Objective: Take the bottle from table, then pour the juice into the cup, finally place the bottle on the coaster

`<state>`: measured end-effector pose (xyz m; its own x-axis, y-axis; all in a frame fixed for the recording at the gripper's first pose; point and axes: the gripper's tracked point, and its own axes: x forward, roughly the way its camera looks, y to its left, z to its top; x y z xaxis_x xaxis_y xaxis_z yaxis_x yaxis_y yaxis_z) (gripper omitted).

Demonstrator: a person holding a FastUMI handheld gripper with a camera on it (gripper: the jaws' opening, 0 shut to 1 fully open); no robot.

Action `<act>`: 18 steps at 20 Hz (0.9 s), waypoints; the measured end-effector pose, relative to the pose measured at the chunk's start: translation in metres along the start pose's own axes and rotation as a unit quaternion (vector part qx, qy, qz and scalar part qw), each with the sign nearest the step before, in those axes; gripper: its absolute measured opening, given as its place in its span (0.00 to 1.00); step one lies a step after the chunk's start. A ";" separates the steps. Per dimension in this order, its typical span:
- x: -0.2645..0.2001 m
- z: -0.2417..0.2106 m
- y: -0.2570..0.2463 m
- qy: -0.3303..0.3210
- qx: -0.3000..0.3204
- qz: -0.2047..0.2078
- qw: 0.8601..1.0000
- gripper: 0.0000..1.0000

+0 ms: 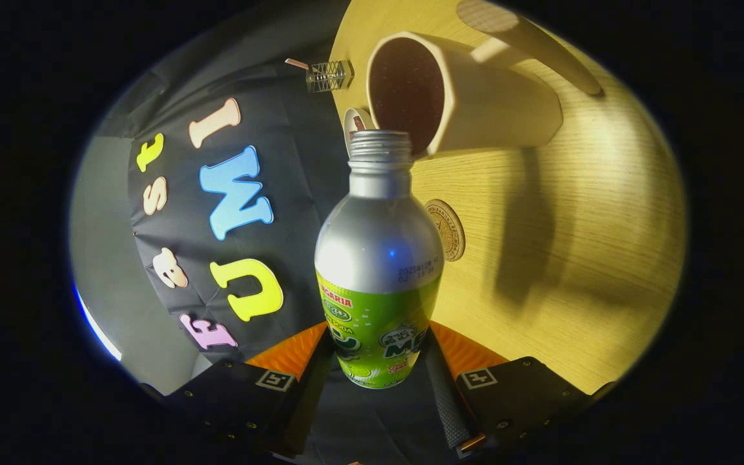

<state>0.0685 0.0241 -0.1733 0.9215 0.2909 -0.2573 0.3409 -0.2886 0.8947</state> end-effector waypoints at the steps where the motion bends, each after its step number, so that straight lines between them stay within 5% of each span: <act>1: 0.000 0.000 -0.001 0.000 0.002 -0.001 1.000 0.78; 18: -0.006 0.004 0.014 0.015 0.044 0.000 0.999 0.78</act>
<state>0.0684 0.0148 -0.1601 0.9160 0.3183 -0.2443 0.3567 -0.3671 0.8590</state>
